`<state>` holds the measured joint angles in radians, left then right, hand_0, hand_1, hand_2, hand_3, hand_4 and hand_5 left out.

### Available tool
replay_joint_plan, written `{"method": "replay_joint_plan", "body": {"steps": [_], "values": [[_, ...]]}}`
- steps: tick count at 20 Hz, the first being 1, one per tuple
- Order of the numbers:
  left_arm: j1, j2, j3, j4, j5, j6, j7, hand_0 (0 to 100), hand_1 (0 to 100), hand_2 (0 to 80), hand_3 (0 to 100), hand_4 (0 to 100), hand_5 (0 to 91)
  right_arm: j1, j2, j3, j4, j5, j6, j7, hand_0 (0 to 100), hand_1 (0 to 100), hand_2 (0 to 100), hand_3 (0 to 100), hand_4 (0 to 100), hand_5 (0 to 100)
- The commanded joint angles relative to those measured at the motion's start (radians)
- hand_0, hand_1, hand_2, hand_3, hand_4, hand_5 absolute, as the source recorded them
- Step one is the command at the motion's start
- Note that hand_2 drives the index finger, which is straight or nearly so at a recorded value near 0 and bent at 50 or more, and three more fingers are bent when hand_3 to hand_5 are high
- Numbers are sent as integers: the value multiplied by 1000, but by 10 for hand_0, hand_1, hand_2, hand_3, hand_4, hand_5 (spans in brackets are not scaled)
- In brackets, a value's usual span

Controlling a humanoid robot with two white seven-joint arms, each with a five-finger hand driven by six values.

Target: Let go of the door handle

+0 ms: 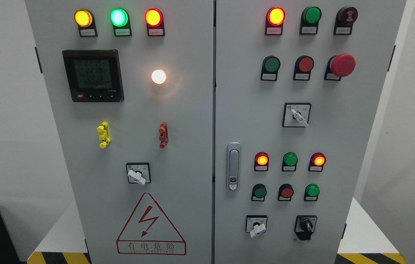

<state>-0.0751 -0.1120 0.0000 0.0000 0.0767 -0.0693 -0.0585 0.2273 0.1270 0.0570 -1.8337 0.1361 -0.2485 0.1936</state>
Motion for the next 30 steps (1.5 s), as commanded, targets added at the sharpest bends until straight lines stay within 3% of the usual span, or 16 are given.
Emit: {"method": "replay_joint_plan", "body": {"steps": [1,9,11,12,13,14,15,16,19,20,22,27,30], "values": [[0,0,-21,-20,0,0,0,0,0,22,93,11,0,6,-1,1,-6,0,-2,0,299,237,0,0,0,0],[0,0,-21,-20,0,0,0,0,0,22,95,12,0,6,-1,9,-21,3,-5,-5,299,239,0,0,0,0],[0,0,-21,-20,0,0,0,0,0,22,95,12,0,6,-1,18,-39,42,-11,-61,289,248,0,40,32,0],[0,0,-21,-20,0,0,0,0,0,22,95,12,0,3,-1,18,-45,95,-18,-103,296,249,0,148,170,0],[0,0,-21,-20,0,0,0,0,0,22,94,12,0,1,-1,18,-45,152,-29,-140,322,240,0,306,331,53],[0,0,-21,-20,0,0,0,0,0,22,94,12,0,0,-1,20,-45,201,-40,-175,337,237,0,388,390,140],[0,0,-21,-20,0,0,0,0,0,21,94,12,0,-3,-1,21,-47,233,-47,-207,354,241,0,463,453,253],[0,0,-21,-20,0,0,0,0,0,22,94,13,0,-9,-1,23,-55,255,-48,-229,374,266,0,563,552,431],[0,0,-21,-20,0,0,0,0,0,22,94,13,0,-34,-1,41,-91,330,-48,-240,429,290,11,706,678,670],[0,0,-21,-20,0,0,0,0,0,22,94,13,0,-51,0,44,-98,356,-48,-243,436,289,12,722,697,701],[0,0,-21,-20,0,0,0,0,0,22,92,12,0,-88,0,56,-108,425,-45,-259,472,285,65,891,851,880],[0,0,-21,-20,0,0,0,0,0,22,94,13,0,-155,3,78,-99,669,-40,-278,485,298,89,966,911,957],[0,0,-21,-20,0,0,0,0,0,22,93,13,0,-180,5,127,-99,773,-5,-339,489,306,75,1000,913,954]]}}
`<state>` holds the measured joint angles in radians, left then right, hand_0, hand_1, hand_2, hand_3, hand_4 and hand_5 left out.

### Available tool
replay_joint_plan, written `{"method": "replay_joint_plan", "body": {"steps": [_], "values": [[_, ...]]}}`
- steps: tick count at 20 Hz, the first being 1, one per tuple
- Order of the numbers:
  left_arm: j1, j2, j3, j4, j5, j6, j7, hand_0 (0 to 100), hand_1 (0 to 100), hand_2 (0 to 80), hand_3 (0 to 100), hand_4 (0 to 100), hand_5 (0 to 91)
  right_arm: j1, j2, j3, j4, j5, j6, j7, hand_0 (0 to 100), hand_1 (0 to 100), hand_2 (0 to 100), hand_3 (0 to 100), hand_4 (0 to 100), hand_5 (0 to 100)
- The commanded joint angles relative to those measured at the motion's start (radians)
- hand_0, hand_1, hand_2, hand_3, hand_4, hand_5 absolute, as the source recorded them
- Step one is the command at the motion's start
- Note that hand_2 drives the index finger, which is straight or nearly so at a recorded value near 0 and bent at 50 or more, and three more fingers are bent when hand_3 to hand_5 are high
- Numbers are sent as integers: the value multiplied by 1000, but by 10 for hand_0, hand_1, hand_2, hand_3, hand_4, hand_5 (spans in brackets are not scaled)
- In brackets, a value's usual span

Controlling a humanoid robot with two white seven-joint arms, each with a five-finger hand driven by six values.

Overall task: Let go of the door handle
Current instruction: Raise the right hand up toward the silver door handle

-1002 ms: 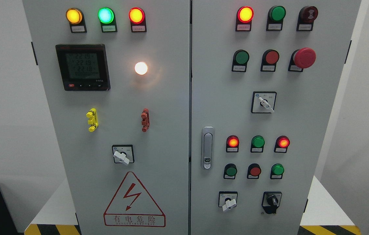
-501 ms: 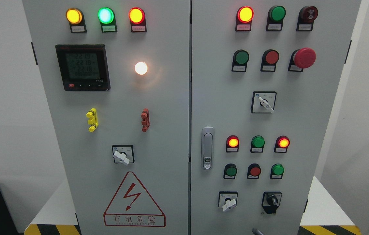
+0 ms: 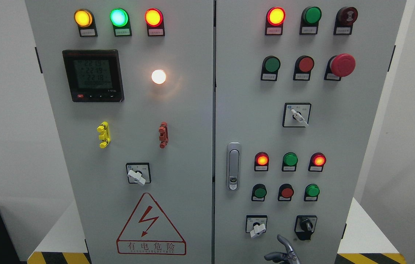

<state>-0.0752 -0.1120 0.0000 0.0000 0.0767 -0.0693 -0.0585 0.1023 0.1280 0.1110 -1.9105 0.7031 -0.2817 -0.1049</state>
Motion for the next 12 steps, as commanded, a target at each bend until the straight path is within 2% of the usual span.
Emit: {"method": "replay_joint_plan", "body": {"steps": [1,4,7,9,12], "values": [[0,0,-21,-20,0,0,0,0,0,22,93,13,0,-64,4,91,-24,232,60,-50,494,305,72,1000,909,953],[0,0,-21,-20,0,0,0,0,0,23,94,13,0,-104,4,130,-28,311,165,-67,506,307,71,1000,907,955],[0,0,-21,-20,0,0,0,0,0,23,94,13,0,-113,5,147,-22,398,168,-78,517,308,54,1000,917,956],[0,0,-21,-20,0,0,0,0,0,23,93,13,0,-113,5,170,-19,435,173,-87,522,304,28,1000,972,957],[0,0,-21,-20,0,0,0,0,0,22,94,13,0,-134,7,183,-18,510,180,-85,526,298,7,1000,975,958]]}}
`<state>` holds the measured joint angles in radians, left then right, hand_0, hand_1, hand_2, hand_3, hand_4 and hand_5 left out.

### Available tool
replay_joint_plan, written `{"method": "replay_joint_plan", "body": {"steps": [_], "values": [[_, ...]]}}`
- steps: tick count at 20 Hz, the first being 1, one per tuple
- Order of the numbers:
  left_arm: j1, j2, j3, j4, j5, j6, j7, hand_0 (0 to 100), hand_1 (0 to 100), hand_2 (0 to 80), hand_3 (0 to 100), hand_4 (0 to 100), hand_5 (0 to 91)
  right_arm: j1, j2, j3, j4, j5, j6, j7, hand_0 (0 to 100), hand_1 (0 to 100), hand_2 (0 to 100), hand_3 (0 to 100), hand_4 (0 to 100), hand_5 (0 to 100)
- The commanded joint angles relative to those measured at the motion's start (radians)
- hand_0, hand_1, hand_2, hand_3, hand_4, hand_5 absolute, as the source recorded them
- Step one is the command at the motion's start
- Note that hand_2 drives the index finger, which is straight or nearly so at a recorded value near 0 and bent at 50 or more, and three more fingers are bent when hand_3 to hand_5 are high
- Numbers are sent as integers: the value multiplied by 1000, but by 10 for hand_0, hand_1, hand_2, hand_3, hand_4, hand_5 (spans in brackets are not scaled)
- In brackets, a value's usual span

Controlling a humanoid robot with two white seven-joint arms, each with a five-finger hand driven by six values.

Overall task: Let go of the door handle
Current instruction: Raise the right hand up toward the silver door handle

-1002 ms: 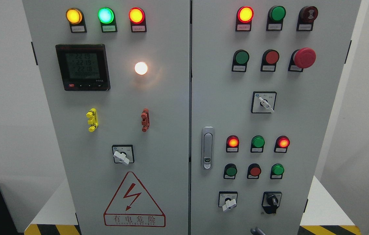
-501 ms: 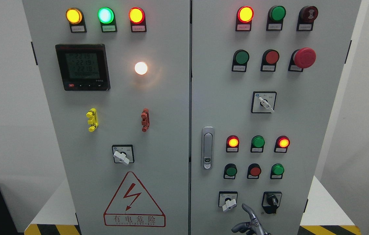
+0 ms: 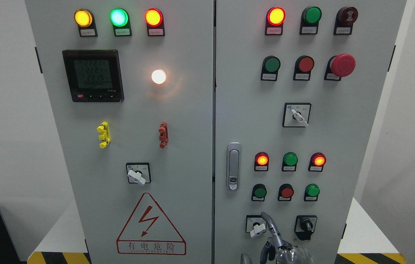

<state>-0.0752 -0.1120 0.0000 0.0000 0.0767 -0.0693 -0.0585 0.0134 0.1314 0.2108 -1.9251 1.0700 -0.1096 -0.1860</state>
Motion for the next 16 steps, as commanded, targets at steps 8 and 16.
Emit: {"method": "replay_joint_plan", "body": {"steps": [8,16], "values": [[0,0,-21,-20,0,0,0,0,0,23,95,13,0,-147,5,110,60,261,91,3,518,286,0,1000,981,962],[0,0,-21,-20,0,0,0,0,0,21,95,12,0,-220,7,119,144,330,166,6,505,287,0,1000,983,964]]}}
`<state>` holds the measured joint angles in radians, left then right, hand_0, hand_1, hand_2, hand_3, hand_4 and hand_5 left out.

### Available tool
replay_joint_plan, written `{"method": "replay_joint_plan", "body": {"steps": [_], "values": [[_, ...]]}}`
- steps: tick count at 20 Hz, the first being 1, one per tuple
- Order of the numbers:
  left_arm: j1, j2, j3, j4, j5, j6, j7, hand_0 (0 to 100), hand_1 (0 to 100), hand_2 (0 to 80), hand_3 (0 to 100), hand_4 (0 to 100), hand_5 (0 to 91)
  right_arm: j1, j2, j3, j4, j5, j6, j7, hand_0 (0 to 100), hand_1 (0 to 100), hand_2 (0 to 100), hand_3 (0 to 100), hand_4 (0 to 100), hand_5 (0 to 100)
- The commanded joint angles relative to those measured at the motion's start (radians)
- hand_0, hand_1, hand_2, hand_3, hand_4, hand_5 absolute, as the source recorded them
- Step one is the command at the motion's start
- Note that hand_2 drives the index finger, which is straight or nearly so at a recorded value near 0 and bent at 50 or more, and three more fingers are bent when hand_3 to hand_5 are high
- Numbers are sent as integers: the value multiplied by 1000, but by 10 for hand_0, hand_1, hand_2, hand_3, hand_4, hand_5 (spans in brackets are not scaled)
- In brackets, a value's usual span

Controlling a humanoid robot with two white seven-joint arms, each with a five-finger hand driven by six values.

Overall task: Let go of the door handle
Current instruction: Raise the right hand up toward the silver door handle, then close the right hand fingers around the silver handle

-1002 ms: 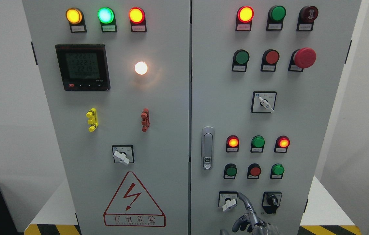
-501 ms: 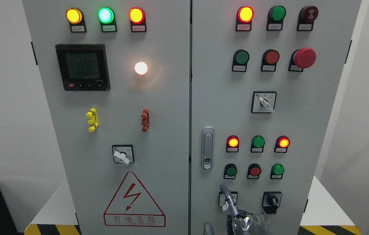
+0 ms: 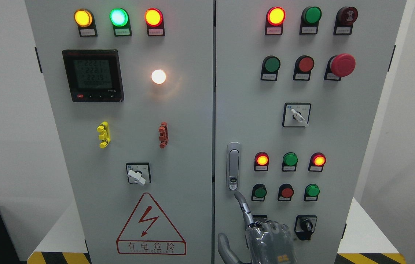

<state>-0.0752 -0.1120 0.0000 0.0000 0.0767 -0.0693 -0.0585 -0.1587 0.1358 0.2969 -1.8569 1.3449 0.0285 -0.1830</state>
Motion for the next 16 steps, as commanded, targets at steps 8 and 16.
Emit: {"method": "replay_joint_plan", "body": {"steps": [8,16], "values": [[0,0,-21,-20,0,0,0,0,0,22,93,12,0,-88,1,22,113,88,33,28,490,284,0,1000,985,965],[0,0,-21,-20,0,0,0,0,0,22,95,12,0,-99,1,22,128,108,70,28,475,281,0,1000,985,965]]}}
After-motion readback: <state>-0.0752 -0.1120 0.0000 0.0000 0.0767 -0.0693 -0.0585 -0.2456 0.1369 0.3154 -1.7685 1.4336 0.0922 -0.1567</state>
